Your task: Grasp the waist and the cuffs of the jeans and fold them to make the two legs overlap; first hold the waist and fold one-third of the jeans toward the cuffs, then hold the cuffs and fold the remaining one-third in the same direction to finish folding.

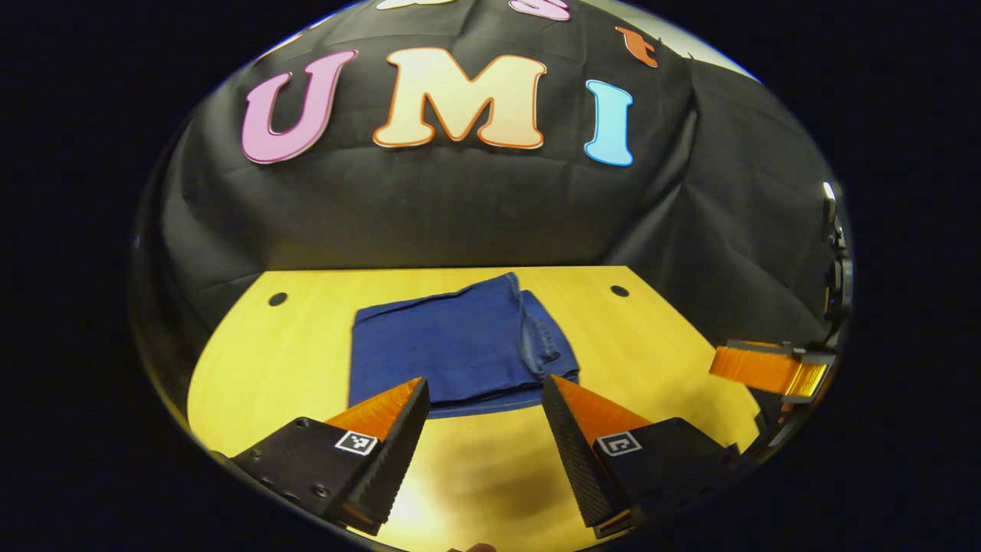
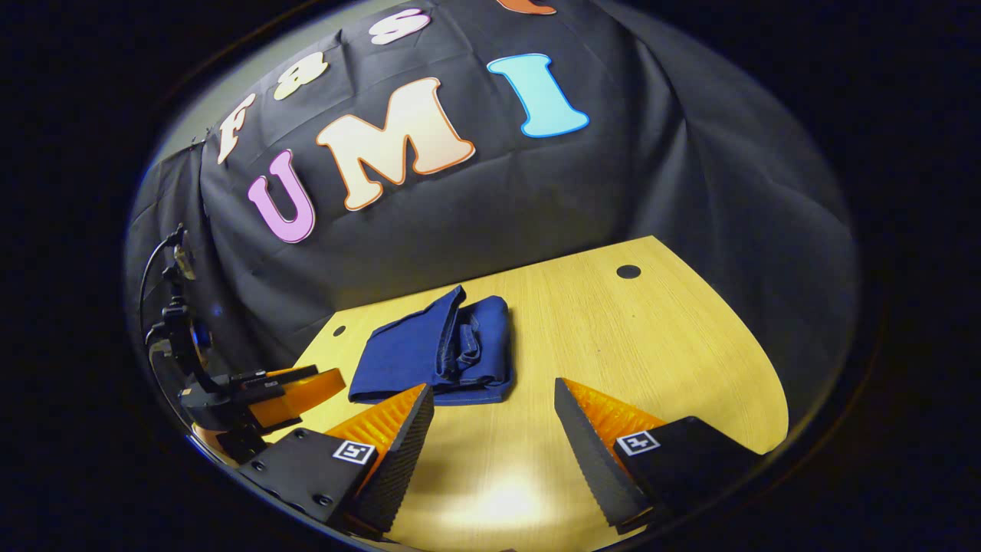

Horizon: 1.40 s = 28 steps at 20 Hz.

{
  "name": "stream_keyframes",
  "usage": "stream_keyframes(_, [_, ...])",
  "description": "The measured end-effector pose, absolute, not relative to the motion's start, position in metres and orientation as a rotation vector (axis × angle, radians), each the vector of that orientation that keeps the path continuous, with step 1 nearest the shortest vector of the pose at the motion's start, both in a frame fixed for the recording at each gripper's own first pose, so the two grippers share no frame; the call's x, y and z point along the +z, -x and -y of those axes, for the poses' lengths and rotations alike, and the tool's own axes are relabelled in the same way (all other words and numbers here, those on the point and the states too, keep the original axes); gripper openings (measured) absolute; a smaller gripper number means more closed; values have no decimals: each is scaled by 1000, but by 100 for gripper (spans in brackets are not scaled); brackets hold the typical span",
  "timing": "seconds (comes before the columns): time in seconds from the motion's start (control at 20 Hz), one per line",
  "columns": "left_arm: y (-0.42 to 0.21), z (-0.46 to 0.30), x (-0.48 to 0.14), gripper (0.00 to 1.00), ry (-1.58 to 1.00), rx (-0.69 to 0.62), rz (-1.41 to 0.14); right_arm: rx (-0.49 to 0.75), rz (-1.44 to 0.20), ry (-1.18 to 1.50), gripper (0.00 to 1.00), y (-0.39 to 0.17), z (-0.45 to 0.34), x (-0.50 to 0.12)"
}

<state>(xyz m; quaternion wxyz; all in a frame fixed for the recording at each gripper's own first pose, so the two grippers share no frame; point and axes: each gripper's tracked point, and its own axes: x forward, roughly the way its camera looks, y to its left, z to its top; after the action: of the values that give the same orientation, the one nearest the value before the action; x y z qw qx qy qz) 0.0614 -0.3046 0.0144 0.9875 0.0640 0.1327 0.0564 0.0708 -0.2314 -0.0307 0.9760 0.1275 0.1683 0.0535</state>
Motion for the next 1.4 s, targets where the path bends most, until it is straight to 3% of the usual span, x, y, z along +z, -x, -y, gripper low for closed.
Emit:
stream_keyframes(0.4, [-1, 244, 7, 89, -138, 215, -243, 80, -349, -215, 98, -47, 205, -28])
stream_keyframes(1.4, [-14, 214, 2, 90, -157, 142, -300, -17, -330, -198, 98, -37, 186, -13])
